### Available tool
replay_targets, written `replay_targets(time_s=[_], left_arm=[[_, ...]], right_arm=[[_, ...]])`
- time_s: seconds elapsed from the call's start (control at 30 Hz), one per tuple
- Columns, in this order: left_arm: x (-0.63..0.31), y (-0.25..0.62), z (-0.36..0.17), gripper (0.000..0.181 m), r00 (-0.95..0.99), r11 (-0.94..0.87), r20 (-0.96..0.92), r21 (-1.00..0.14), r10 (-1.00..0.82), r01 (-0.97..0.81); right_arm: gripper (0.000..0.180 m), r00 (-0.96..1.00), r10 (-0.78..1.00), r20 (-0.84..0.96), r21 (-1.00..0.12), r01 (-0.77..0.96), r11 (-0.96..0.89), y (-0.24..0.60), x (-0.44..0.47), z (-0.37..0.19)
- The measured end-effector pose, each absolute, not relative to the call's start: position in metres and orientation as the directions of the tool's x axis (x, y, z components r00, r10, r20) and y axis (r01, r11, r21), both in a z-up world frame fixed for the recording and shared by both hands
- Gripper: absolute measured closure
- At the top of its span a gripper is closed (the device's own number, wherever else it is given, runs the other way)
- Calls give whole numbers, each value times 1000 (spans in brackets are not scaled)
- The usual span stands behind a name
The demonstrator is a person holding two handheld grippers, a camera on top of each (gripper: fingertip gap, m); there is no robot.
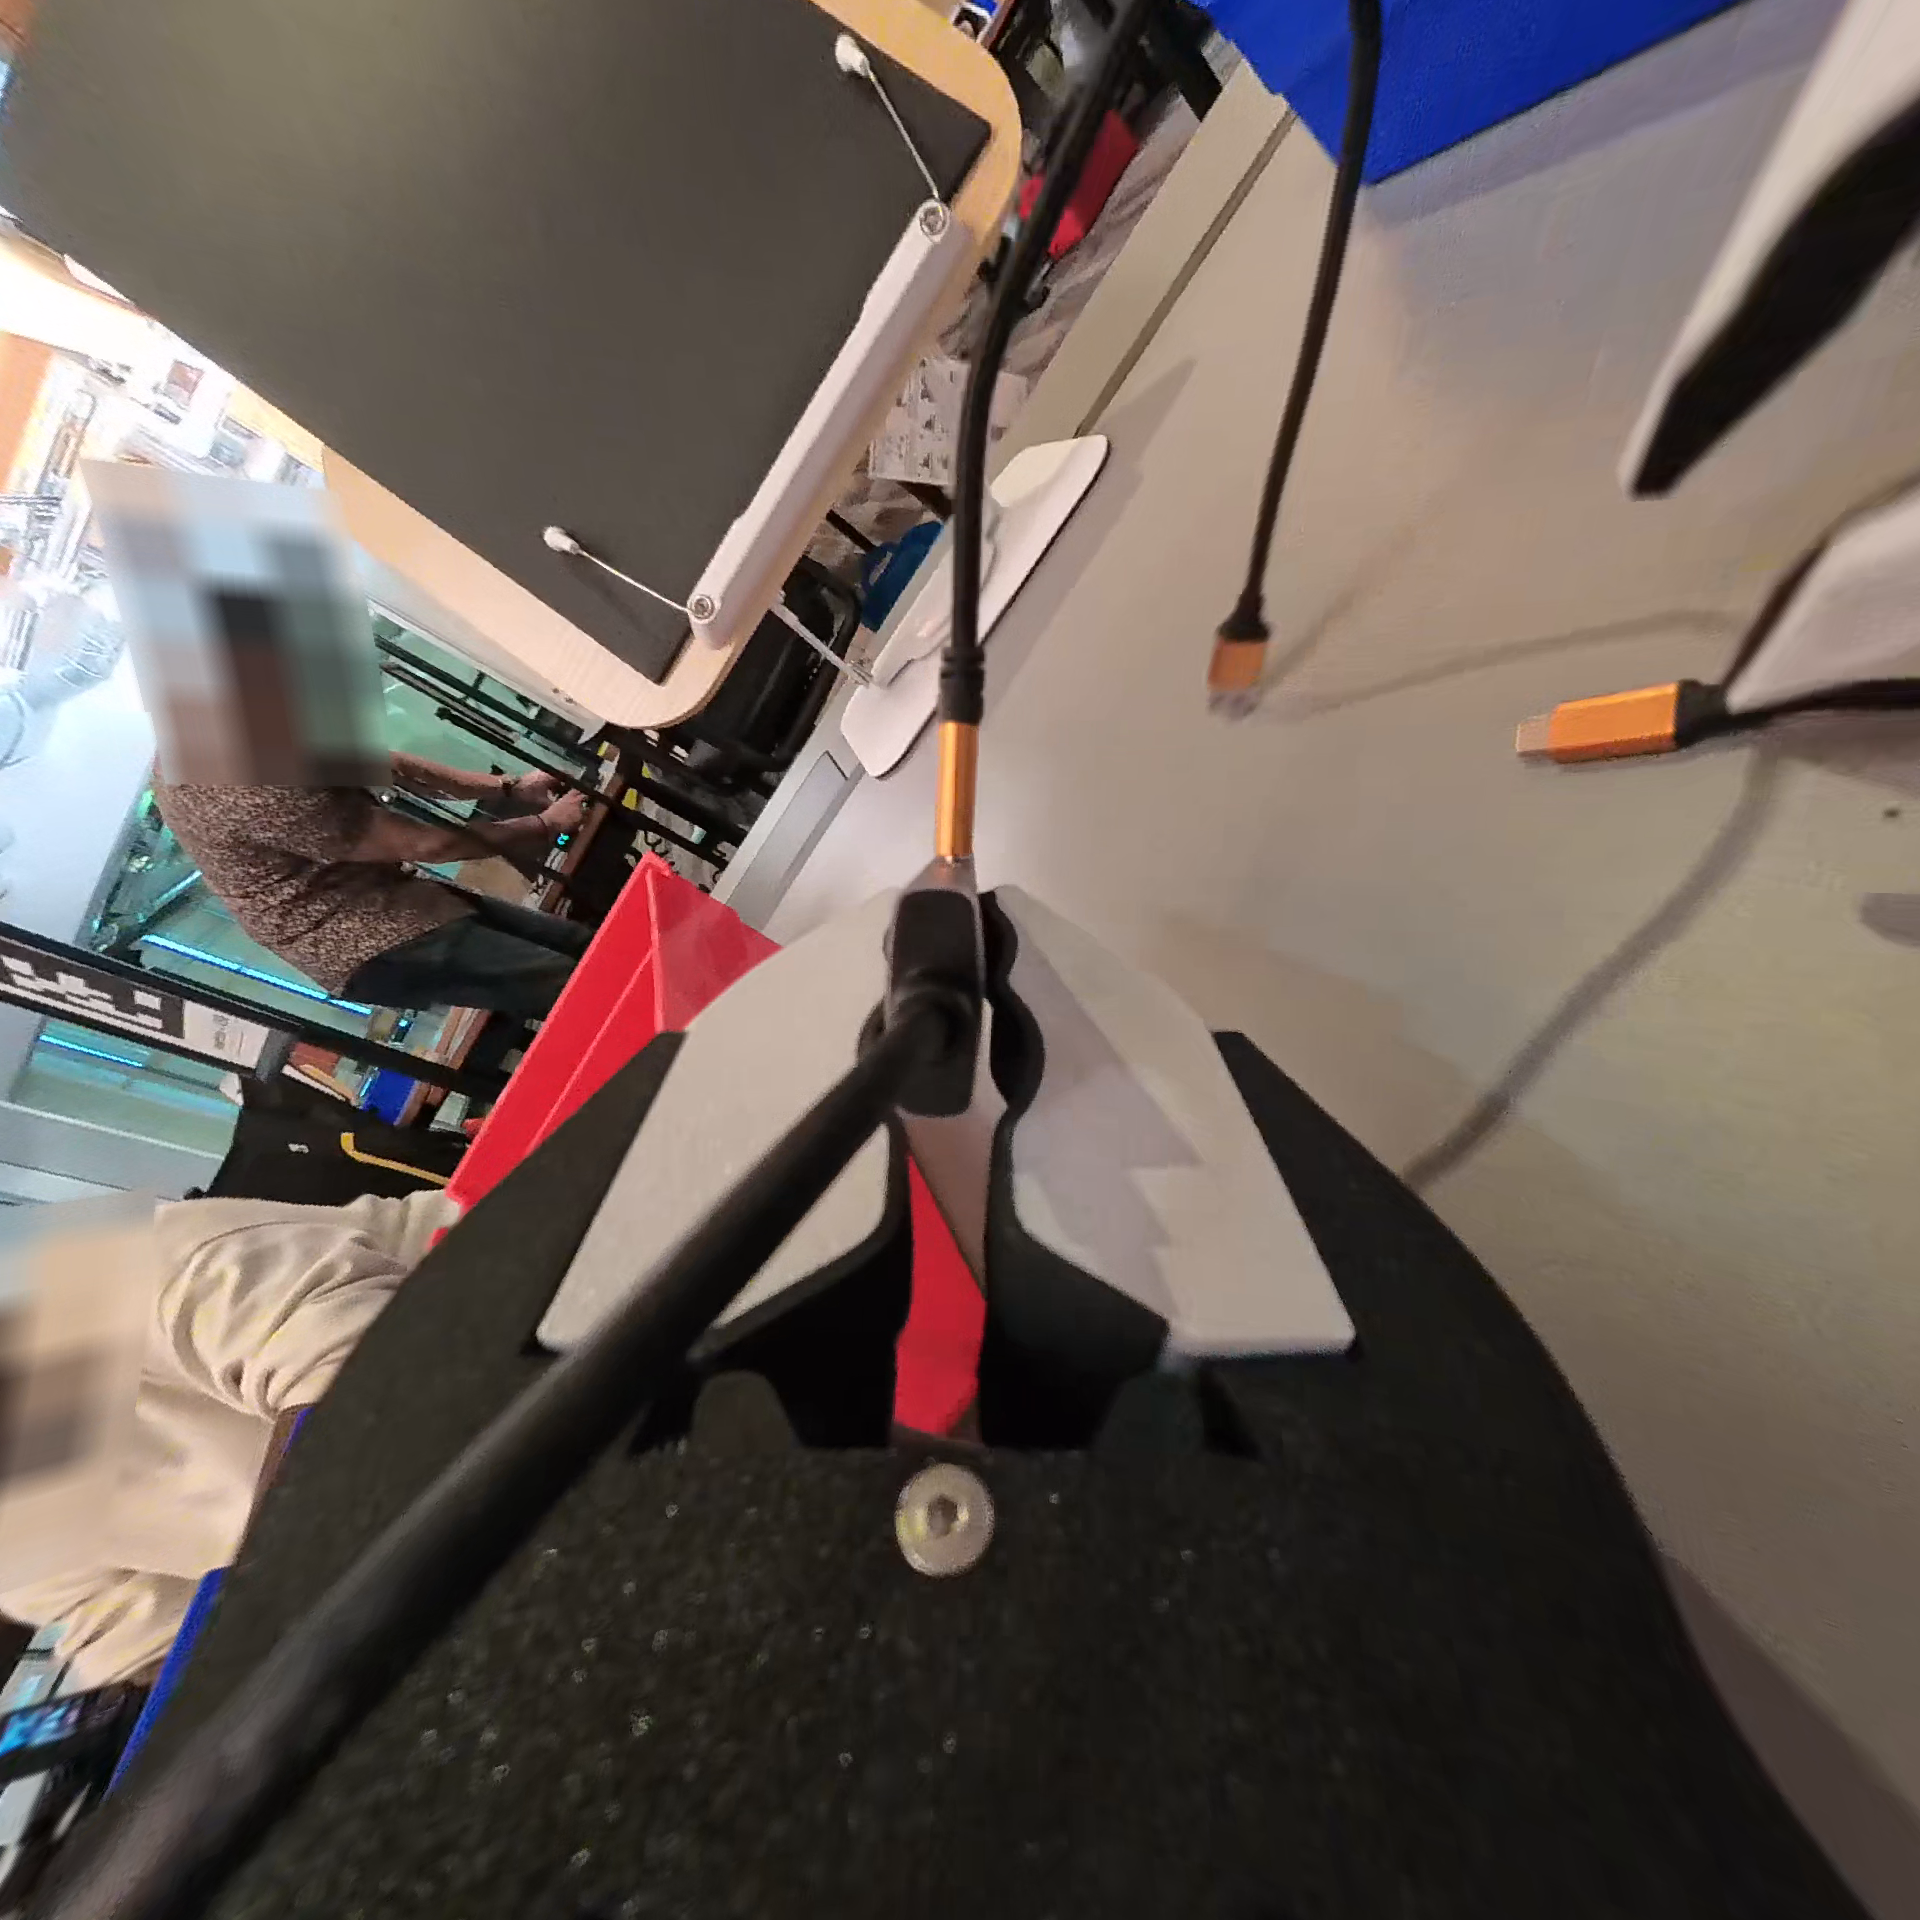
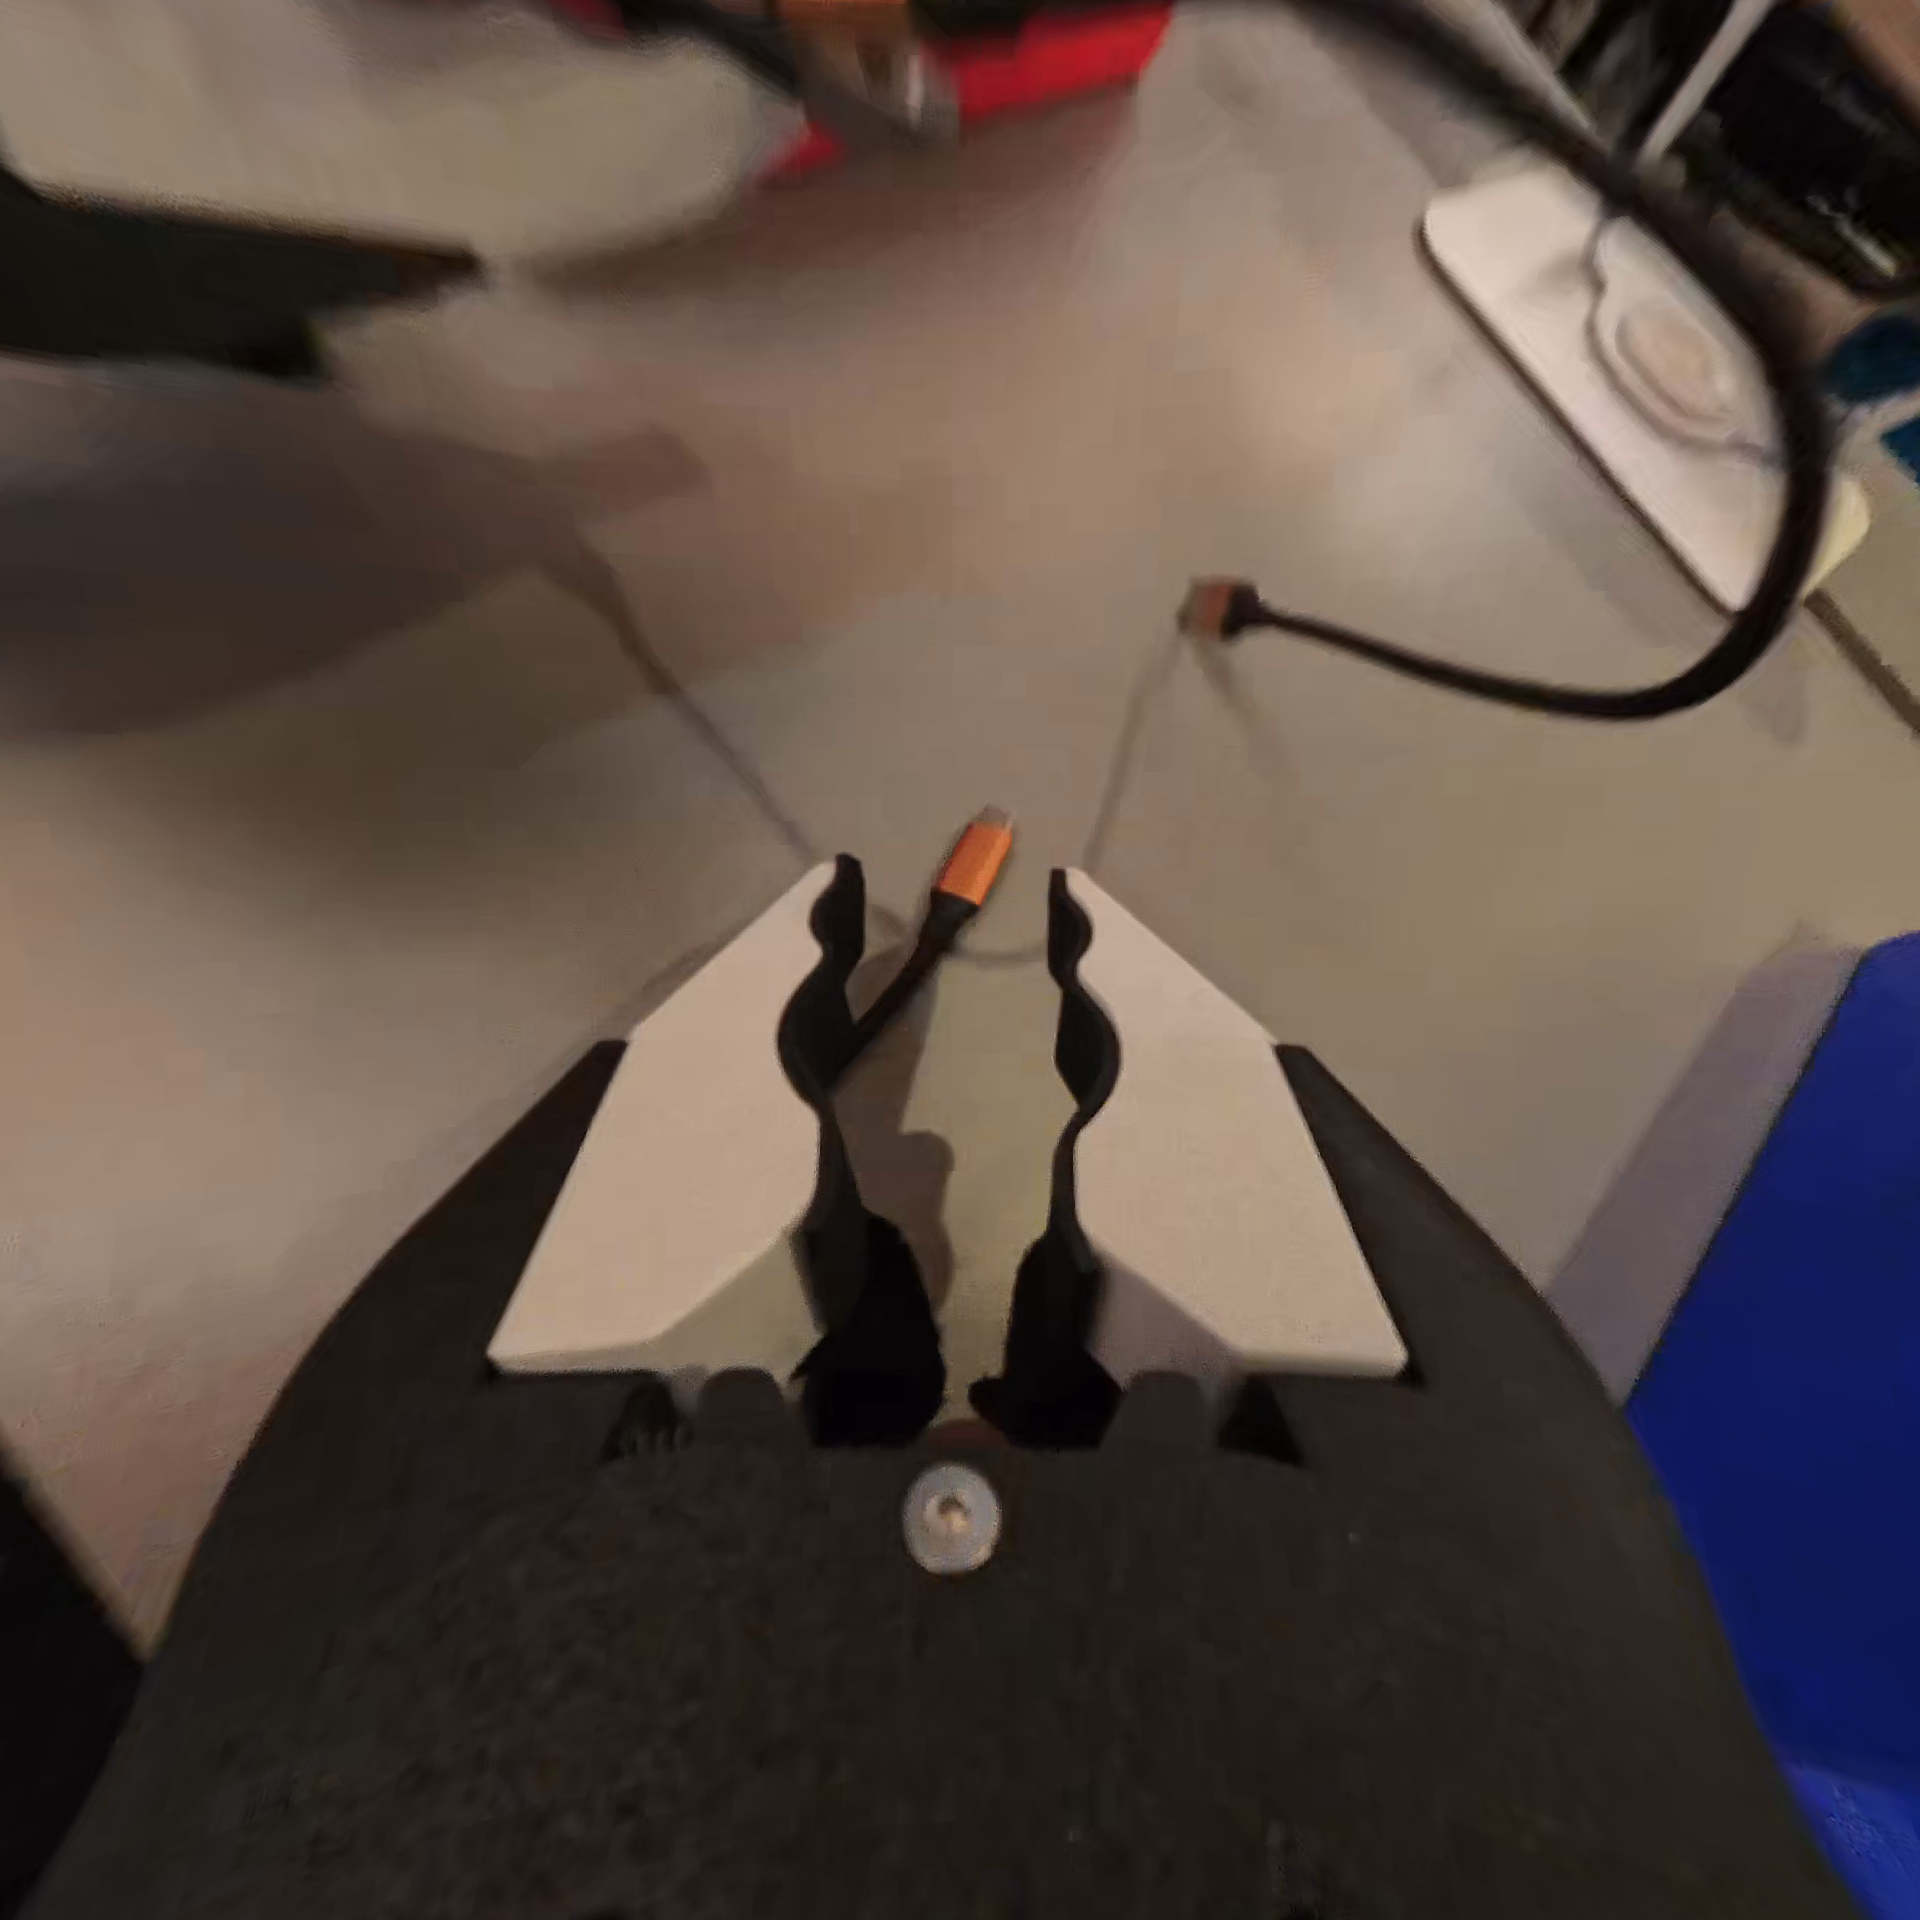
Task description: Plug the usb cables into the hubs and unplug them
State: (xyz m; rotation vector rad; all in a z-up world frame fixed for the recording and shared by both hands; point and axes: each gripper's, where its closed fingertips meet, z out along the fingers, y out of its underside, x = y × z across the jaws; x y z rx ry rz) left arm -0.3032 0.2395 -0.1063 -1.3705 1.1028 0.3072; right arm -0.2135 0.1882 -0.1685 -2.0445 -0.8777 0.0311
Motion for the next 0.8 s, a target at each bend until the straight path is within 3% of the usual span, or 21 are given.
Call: replay_targets(time_s=[0.1, 0.23, 0.47, 0.63, 0.8], left_arm=[[-303, 239, -107, 171, 500, 253, -761, -624, -414, -739], [-301, 238, -107, 171, 502, 267, -754, -634, -425, -726], [-287, 226, -109, 171, 418, 400, -785, -601, -457, -692], [-272, 213, -112, 171, 252, 552, -900, -421, -356, -720], [-252, 191, -114, 171, 105, 678, -967, -238, -232, -695]], right_arm=[[147, 773, 556, 306, -692, 581, -429, 192, -213, -193], [170, 789, 531, 310, -684, 572, -452, 194, -210, -196], [174, 645, 735, 208, -716, 612, -334, 174, -219, -170], [174, 461, 885, 62, -797, 557, -234, 135, -231, -108], [174, 430, 902, 39, -757, 602, -254, 125, -231, -101]])
